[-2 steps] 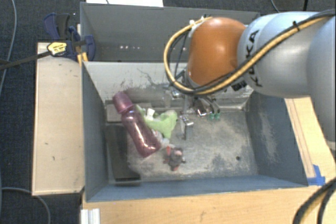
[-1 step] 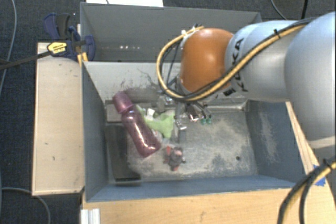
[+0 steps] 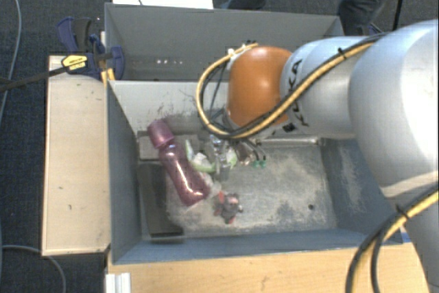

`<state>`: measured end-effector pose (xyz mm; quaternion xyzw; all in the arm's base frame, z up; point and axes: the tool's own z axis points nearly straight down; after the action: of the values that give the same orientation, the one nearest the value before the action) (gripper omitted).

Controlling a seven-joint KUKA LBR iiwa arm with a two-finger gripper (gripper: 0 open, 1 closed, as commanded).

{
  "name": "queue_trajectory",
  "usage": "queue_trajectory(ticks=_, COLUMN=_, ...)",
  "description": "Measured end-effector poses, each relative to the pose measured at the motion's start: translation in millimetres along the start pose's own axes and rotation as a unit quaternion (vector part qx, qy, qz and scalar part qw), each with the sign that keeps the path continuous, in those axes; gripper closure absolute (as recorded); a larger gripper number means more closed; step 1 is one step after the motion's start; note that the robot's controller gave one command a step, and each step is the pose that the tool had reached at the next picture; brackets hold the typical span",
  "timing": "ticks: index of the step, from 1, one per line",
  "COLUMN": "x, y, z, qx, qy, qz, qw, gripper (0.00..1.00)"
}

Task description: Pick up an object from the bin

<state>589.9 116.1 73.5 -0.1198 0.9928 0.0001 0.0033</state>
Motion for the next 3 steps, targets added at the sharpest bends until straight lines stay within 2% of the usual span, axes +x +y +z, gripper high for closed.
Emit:
queue_trajectory(ticks=2, x=1.1, y=0.1, z=-3.7, qx=0.0, qy=0.0006, qz=0.0, qw=1.0, gripper=1.0)
queue_trajectory(ticks=3, x=1.4, y=0.1, z=-20.2, qx=0.0, qy=0.0006, qz=0.001, qw=1.0, gripper=1.0)
